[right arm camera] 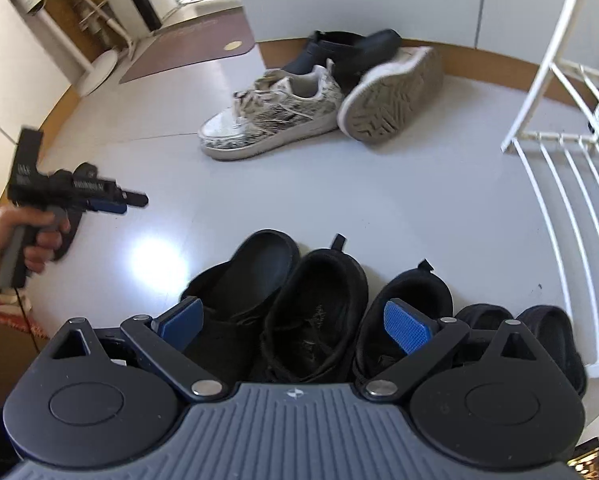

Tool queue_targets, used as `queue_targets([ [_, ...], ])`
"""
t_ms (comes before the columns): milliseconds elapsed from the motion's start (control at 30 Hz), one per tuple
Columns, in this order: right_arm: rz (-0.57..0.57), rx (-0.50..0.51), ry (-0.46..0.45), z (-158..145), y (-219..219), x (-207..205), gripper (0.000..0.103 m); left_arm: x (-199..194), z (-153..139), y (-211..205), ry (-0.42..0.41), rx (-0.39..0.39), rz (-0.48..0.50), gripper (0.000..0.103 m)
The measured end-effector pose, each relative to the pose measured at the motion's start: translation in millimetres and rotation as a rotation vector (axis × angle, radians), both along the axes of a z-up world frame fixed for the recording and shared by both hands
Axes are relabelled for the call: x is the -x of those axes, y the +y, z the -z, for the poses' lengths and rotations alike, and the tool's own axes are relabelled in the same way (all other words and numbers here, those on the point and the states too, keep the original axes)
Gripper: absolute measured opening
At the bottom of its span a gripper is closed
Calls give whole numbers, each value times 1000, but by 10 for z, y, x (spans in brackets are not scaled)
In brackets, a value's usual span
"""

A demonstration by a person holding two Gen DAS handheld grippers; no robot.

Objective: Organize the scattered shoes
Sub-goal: 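Move the left tool to the wall pile and grasp another black slide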

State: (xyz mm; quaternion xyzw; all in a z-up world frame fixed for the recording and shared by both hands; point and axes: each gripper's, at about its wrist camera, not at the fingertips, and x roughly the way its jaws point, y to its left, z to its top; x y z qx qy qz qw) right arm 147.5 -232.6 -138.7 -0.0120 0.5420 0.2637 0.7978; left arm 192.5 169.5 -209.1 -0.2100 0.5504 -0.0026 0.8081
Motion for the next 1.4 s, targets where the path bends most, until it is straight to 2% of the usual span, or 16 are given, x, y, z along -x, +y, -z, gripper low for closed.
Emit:
queue_targets([
  [133, 44, -54, 2, 199, -137, 21, 100, -429, -181, -196, -26, -23, 31, 72],
  [267, 103, -110, -8, 358, -304, 72, 100, -865, -326, -348, -72, 32, 17, 73],
  [300, 122, -123, -16, 399, -357, 96, 100, -997, -354, -393, -83, 82, -3, 73],
  [333, 133, -133, -26, 437, -411, 117, 100, -1070, -383, -442, -90, 75, -8, 73],
  [433, 157, -118, -36, 476, -500, 132, 100, -1368, -479, -714, -101, 17, 18, 73],
  [567, 222, -151, -53, 498, -700, 126, 100, -1715, -573, -935, -93, -31, 21, 73],
  [700, 247, -171, -56, 513, -819, 123, 100, -2170, -645, -1158, -71, -159, 31, 73],
  [767, 248, -175, -61, 512, -850, 126, 100, -2380, -683, -1212, -61, -226, -8, 72],
  [833, 249, -178, -64, 514, -874, 128, 100, -2546, -701, -1218, -52, -222, -28, 71],
  [933, 249, -170, -64, 540, -911, 127, 100, -2818, -676, -1302, -38, -260, -19, 70],
  [1067, 253, -157, -45, 611, -942, 128, 100, -3022, -541, -1393, -19, -266, -18, 70],
  [1267, 246, -115, -22, 738, -994, 143, 100, -3294, -223, -1402, -16, -328, -47, 70],
  [1333, 243, -101, -19, 769, -1026, 167, 100, -3382, -125, -1407, -34, -400, -8, 70],
  [1400, 272, -99, -36, 777, -1105, 200, 100, -3437, -2, -1386, -41, -429, 7, 66],
])
